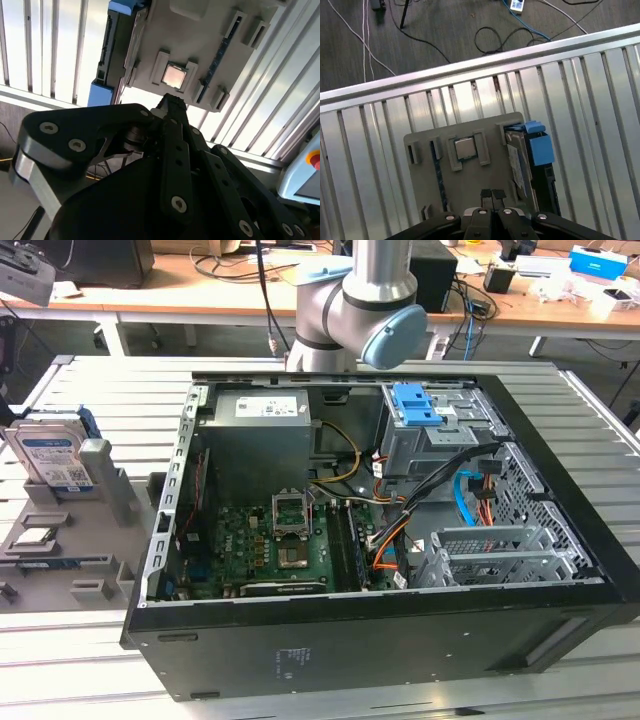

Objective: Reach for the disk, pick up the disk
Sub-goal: 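Pick up the disk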

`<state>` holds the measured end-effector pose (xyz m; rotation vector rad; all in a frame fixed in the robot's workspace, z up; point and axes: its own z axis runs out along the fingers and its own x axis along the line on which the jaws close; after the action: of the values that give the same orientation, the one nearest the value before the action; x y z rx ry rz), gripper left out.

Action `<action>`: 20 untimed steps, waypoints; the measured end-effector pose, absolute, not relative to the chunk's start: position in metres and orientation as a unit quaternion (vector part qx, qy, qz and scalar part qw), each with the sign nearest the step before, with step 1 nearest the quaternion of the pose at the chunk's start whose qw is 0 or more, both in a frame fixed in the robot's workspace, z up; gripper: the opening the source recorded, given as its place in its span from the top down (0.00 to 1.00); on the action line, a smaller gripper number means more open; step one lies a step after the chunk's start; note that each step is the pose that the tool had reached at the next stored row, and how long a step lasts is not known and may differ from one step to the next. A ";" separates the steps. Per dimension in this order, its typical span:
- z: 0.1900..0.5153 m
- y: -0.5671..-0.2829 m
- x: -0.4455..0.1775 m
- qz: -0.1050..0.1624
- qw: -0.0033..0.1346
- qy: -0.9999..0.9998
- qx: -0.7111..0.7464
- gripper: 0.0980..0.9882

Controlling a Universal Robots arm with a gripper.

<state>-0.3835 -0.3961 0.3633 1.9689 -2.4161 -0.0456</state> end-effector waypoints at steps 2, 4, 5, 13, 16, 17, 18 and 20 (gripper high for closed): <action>0.363 -0.396 -0.384 -0.014 0.012 -0.764 0.645 0.99; 0.363 -0.396 -0.383 -0.014 0.013 -0.751 0.660 0.99; 0.363 -0.396 -0.383 -0.014 0.013 -0.743 0.669 0.99; 0.363 -0.396 -0.384 -0.014 0.013 -0.733 0.680 0.98; 0.363 -0.396 -0.384 -0.014 0.013 -0.733 0.680 0.78; 0.363 -0.396 -0.383 -0.014 0.013 -0.733 0.680 0.64; 0.363 -0.396 -0.384 -0.014 0.013 -0.733 0.680 0.57; 0.363 -0.396 -0.383 -0.014 0.013 -0.733 0.680 0.50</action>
<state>-0.3835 -0.3961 0.3633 2.1195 -2.2827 -0.0432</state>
